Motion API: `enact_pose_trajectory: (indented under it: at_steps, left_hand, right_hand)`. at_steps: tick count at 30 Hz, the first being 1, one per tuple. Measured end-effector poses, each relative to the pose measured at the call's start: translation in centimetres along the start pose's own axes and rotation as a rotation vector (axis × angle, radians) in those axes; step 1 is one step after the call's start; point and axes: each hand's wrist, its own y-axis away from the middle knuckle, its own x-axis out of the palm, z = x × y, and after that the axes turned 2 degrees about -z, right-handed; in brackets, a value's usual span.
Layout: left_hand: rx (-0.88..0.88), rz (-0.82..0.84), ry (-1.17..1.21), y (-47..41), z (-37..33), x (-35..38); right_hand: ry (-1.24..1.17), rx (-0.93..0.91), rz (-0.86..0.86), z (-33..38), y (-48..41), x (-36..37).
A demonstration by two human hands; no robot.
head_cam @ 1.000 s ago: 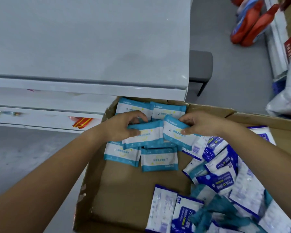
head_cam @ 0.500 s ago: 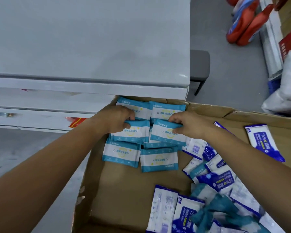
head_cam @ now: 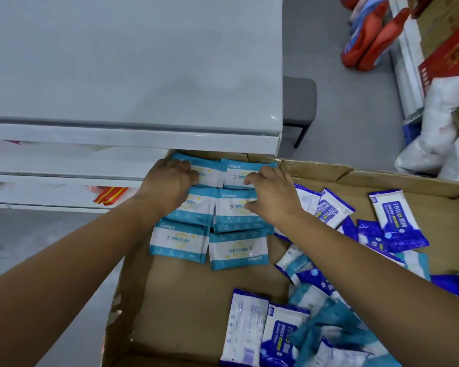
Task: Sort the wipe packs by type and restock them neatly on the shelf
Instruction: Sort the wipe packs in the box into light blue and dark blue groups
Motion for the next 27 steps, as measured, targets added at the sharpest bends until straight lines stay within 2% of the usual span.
enact_pose_trajectory:
  at_steps: [2,5,10,14,20,22,24,25,27]
  left_hand:
    - [0.002,-0.064,-0.027,0.1,-0.9,-0.5]
    - [0.068,-0.135,0.091,-0.4,-4.6,-1.9]
    - [0.315,-0.169,0.285,-3.6,-15.5,-3.9]
    - [0.393,-0.046,0.405,-7.1,-24.6,-4.7]
    - [0.500,0.124,0.418,-10.1,-34.9,-4.1]
    - [0.563,0.166,0.387,-10.8,-37.8,-4.0]
    - [0.656,0.183,0.348,-11.4,-40.9,-3.9]
    - [0.710,0.199,0.333,-11.6,-42.5,-3.9]
    - [0.843,0.243,0.238,-11.8,-45.2,-3.7]
  right_hand:
    - [-0.086,0.038,-0.060,-0.8,1.2,-0.8]
    - [-0.281,0.128,-0.113,-4.6,4.8,-2.2]
    - [-0.345,0.399,-0.132,-17.0,15.1,-3.0]
    - [-0.362,0.566,-0.106,-25.0,21.8,-3.5]
    - [-0.380,0.618,0.092,-30.5,26.7,-1.9]
    - [-0.350,0.646,0.029,-31.3,27.2,-1.2]
    - [-0.309,0.756,-0.068,-31.9,27.9,-1.7]
    - [-0.282,0.817,-0.047,-32.3,28.4,-2.1]
    - [-0.199,0.900,0.147,-32.5,29.3,-2.4]
